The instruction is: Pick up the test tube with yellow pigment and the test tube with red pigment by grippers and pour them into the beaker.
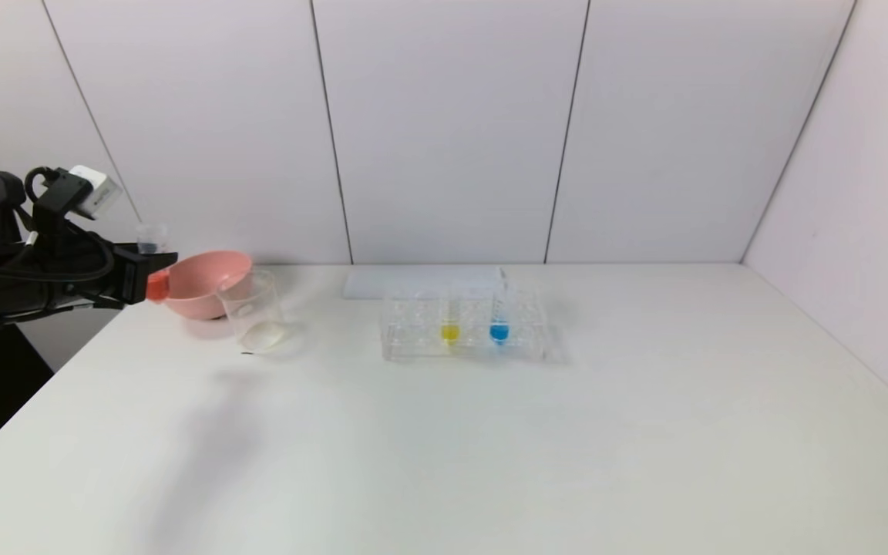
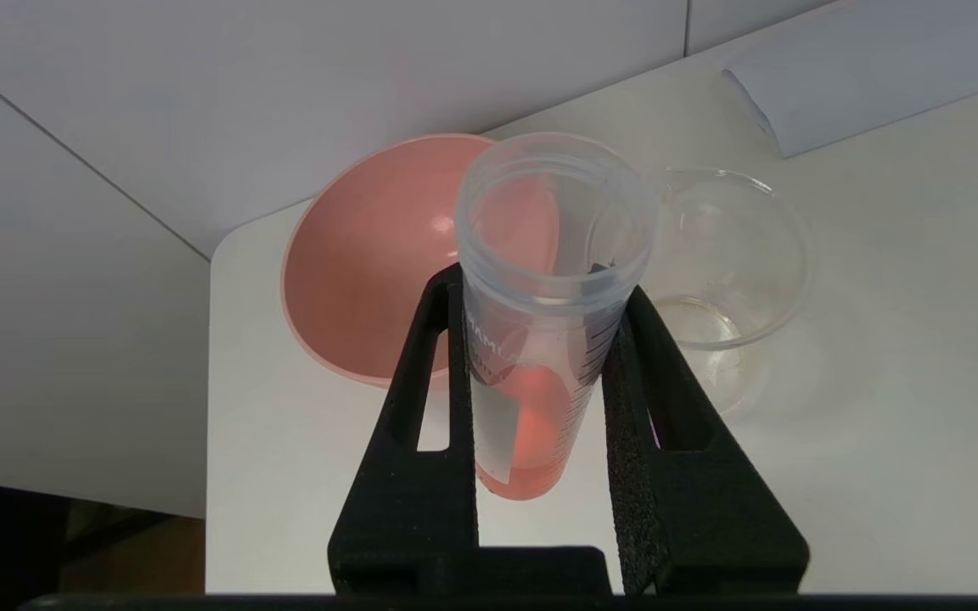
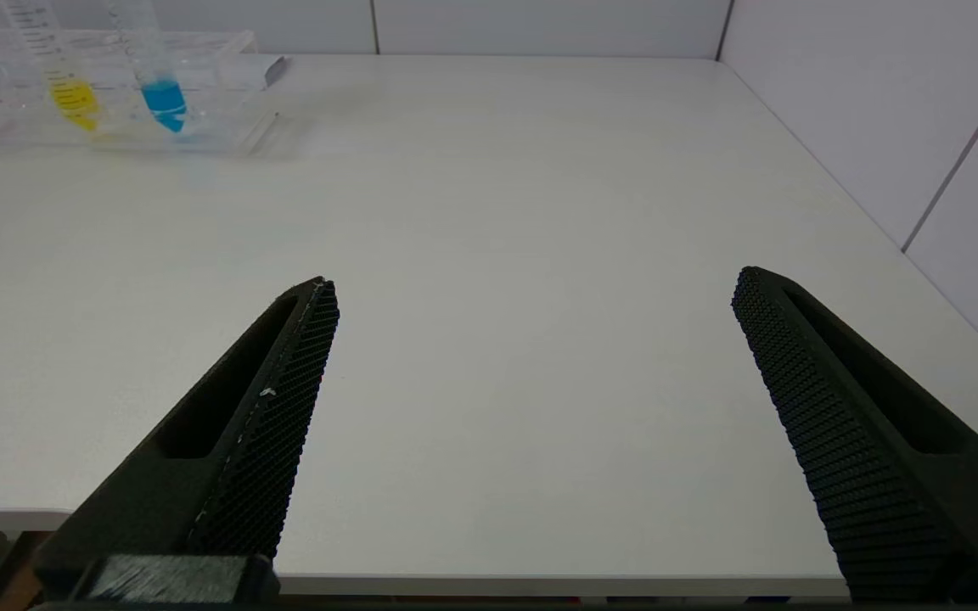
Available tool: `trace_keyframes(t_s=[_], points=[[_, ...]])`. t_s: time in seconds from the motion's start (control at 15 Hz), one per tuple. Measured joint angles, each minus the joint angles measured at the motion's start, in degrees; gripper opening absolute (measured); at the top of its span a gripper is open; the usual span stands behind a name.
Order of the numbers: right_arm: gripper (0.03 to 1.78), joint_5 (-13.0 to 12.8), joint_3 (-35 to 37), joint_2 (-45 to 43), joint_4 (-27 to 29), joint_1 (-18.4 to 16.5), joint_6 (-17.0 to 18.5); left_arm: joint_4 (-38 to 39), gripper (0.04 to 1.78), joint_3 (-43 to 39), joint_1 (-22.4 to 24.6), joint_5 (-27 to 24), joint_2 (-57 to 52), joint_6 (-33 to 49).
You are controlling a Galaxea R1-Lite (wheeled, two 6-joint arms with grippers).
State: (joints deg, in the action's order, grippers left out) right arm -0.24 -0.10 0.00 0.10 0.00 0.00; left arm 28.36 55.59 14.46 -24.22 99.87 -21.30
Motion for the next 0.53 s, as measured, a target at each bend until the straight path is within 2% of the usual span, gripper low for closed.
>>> trace_keyframes(t_s=[0.53], points=[[1.70, 0.00, 0.00, 0.00, 0.00, 0.00, 0.02, -0.68, 0.44, 0.83, 0.65, -0.44, 2.15, -10.01]])
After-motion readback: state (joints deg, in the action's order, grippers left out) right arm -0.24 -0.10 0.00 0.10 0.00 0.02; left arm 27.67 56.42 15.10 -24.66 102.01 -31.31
